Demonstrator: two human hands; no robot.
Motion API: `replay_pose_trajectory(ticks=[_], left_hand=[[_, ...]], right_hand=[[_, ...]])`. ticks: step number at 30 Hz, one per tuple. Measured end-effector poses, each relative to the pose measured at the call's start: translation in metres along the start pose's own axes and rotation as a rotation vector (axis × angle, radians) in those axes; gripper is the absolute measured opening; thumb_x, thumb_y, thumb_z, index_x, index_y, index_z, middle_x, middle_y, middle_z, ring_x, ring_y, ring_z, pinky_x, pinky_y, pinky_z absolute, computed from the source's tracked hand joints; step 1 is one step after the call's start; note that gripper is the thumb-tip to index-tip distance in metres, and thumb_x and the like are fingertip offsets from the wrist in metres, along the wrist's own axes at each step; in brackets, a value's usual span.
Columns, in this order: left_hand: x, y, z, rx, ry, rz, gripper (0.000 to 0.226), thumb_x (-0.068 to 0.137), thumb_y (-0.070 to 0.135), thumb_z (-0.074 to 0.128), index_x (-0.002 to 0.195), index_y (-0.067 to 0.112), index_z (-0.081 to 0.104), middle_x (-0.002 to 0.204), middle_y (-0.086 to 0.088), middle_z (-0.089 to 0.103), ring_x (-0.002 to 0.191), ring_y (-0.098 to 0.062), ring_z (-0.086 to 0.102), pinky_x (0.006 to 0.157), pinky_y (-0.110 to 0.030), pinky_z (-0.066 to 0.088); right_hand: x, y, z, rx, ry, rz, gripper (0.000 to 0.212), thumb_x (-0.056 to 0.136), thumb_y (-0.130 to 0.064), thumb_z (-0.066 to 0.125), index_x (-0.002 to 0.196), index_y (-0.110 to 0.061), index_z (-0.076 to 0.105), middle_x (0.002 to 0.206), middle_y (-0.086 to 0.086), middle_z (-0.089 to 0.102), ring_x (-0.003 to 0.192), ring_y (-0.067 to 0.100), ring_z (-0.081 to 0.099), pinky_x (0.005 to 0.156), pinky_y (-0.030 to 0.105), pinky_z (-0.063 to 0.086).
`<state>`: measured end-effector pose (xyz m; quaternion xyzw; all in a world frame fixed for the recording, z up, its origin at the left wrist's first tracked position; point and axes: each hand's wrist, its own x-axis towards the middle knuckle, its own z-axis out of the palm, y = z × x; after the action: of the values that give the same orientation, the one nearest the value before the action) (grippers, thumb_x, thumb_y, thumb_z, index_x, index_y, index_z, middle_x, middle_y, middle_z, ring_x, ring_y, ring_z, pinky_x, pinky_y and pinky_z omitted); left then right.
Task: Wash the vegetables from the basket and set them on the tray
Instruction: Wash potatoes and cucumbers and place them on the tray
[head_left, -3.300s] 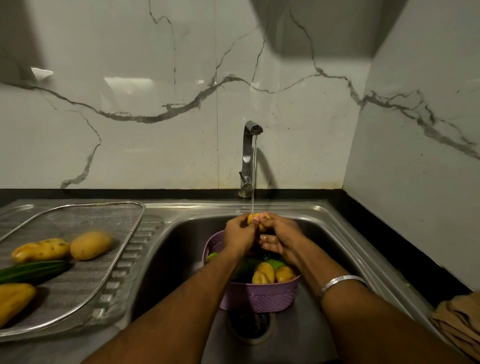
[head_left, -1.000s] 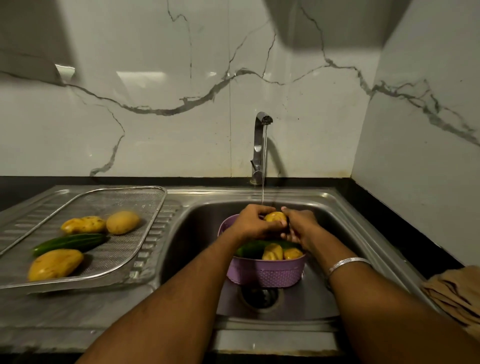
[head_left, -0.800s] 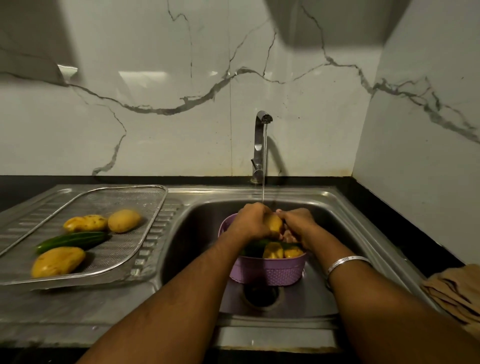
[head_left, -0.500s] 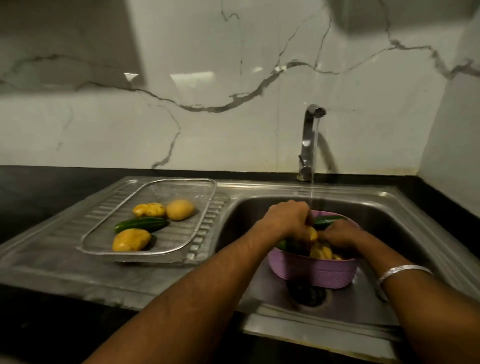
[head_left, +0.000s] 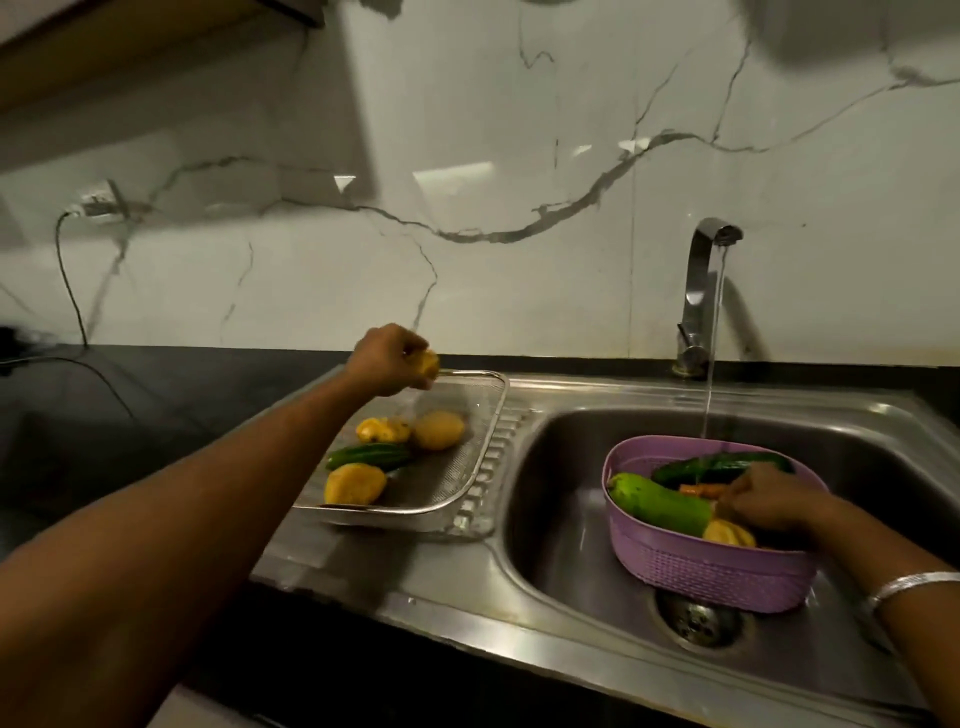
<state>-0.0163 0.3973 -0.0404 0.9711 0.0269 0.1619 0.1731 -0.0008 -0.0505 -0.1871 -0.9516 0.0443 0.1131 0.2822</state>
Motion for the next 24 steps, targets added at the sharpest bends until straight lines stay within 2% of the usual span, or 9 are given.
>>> replay_pose_trajectory(ticks=[4,8,12,15,19,22,24], left_hand=[[0.006,-0.038,0.017,0.103,-0.111,-0.040,0.069,0.072,0.020,0.090,0.135,0.019,0.062,0.129,-0.006,0.063,0.116,-0.022,0.058,0.093,-0.033,0.052],[0.013,-0.040,0.025,0.131,-0.095,-0.005,0.065,0.070,0.023,0.091,0.130,0.019,0.067,0.126,-0.003,0.065,0.112,-0.019,0.059,0.086,-0.029,0.051],[0.016,-0.038,0.022,0.222,-0.179,0.023,0.062,0.072,0.026,0.089,0.130,0.021,0.067,0.127,-0.004,0.065,0.108,-0.019,0.058,0.085,-0.032,0.052],[0.015,-0.035,0.021,0.233,-0.210,0.016,0.055,0.080,0.030,0.083,0.131,0.019,0.066,0.125,-0.005,0.065,0.104,-0.019,0.061,0.083,-0.033,0.054],[0.011,-0.019,0.014,0.231,-0.097,0.027,0.040,0.090,0.032,0.074,0.127,0.020,0.068,0.121,-0.003,0.070,0.096,-0.012,0.061,0.067,-0.024,0.045],[0.006,0.003,0.004,0.210,0.025,0.079,0.029,0.091,0.036,0.073,0.116,0.023,0.074,0.111,0.003,0.074,0.096,-0.012,0.063,0.074,-0.029,0.049],[0.003,0.025,0.001,0.156,0.034,0.112,0.024,0.090,0.038,0.073,0.110,0.025,0.076,0.103,0.005,0.075,0.095,-0.012,0.065,0.077,-0.032,0.053]], right_hand=[[0.004,0.006,0.002,0.015,-0.025,-0.009,0.012,0.090,-0.016,0.072,0.080,-0.012,0.078,0.095,0.011,0.076,0.093,0.025,0.070,0.089,0.039,0.057],[0.003,0.006,0.000,0.006,-0.038,-0.005,0.013,0.092,-0.016,0.071,0.081,-0.014,0.078,0.094,0.008,0.074,0.090,0.020,0.068,0.081,0.031,0.054],[0.002,0.005,-0.001,0.019,-0.044,-0.002,0.009,0.092,-0.017,0.072,0.087,-0.013,0.078,0.098,0.007,0.073,0.093,0.021,0.068,0.085,0.033,0.054],[0.001,0.004,0.000,0.014,-0.036,-0.011,0.010,0.092,-0.016,0.071,0.086,-0.013,0.078,0.098,0.007,0.073,0.092,0.020,0.067,0.078,0.030,0.054],[0.002,0.004,0.000,0.001,-0.034,-0.011,0.011,0.094,-0.018,0.069,0.089,-0.013,0.077,0.098,0.007,0.072,0.091,0.018,0.067,0.070,0.025,0.051],[0.002,0.002,-0.001,-0.015,-0.039,0.007,0.013,0.094,-0.023,0.070,0.095,-0.013,0.078,0.101,0.007,0.072,0.093,0.018,0.067,0.077,0.028,0.052],[-0.003,-0.002,-0.001,-0.025,-0.042,0.022,0.017,0.093,-0.027,0.071,0.099,-0.012,0.078,0.102,0.008,0.072,0.095,0.018,0.067,0.083,0.030,0.054]])
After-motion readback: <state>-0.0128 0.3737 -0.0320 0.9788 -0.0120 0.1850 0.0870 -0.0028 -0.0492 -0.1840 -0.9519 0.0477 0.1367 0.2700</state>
